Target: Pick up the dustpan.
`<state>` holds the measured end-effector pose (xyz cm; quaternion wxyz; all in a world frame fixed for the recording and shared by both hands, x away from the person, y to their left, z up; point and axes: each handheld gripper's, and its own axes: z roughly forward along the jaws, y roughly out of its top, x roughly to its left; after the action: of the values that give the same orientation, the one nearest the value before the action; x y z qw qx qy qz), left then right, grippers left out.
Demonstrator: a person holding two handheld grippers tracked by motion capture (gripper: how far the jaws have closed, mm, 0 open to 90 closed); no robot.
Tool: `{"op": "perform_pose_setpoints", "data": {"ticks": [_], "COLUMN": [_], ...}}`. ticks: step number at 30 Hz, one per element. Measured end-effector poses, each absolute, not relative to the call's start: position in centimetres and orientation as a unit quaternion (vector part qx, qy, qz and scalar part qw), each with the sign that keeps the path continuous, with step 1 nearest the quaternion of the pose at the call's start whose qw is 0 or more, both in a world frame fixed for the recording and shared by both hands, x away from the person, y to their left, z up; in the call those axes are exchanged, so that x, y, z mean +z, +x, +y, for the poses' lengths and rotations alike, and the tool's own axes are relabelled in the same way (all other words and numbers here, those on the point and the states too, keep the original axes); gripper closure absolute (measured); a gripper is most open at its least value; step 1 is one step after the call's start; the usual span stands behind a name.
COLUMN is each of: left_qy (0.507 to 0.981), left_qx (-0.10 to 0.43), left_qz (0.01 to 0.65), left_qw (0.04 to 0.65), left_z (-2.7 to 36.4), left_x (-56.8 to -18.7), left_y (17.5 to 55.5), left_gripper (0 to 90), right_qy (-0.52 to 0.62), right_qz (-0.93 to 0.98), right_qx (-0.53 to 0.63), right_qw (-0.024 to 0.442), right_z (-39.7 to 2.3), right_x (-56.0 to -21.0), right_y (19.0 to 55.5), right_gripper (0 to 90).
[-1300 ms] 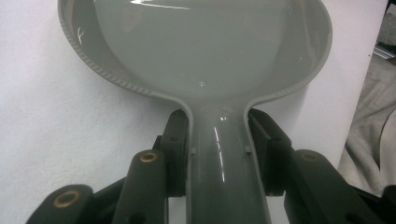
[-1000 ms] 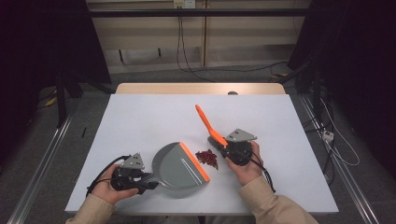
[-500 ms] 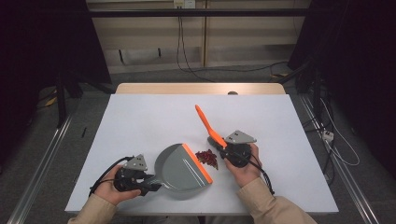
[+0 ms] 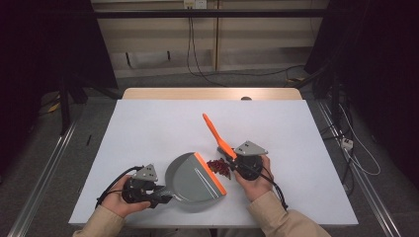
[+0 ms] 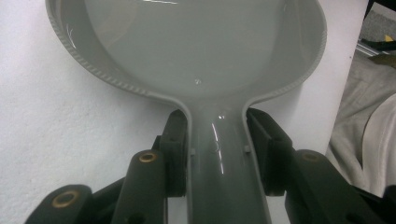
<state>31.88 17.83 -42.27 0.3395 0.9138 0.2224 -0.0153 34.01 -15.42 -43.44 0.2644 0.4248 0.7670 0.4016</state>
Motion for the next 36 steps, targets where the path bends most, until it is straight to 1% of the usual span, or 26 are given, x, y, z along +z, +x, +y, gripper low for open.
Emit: {"op": "perform_pose_setpoints", "data": {"ticks": [9, 23, 36], "left_qy": [0.911, 0.913, 0.915], "left_qx": [-0.022, -0.025, -0.025], "left_qz": [0.222, 0.222, 0.225], "left_qw": [0.346, 0.343, 0.335], "left_z": [17.6, 17.3, 17.0], "left_x": [-42.4, -42.5, -42.8], "left_y": [31.9, 31.8, 31.8], "left_gripper": [61.9, 61.8, 61.8], "right_qy": [0.432, 0.436, 0.436], "right_qz": [0.761, 0.752, 0.749], "right_qx": [0.414, 0.424, 0.435], "right_qw": [0.250, 0.255, 0.243], "right_z": [-14.7, -13.0, -12.2], "right_x": [-43.4, -43.7, -43.8], "right_y": [33.5, 32.6, 32.7], "right_gripper": [71.1, 70.9, 70.7]}}
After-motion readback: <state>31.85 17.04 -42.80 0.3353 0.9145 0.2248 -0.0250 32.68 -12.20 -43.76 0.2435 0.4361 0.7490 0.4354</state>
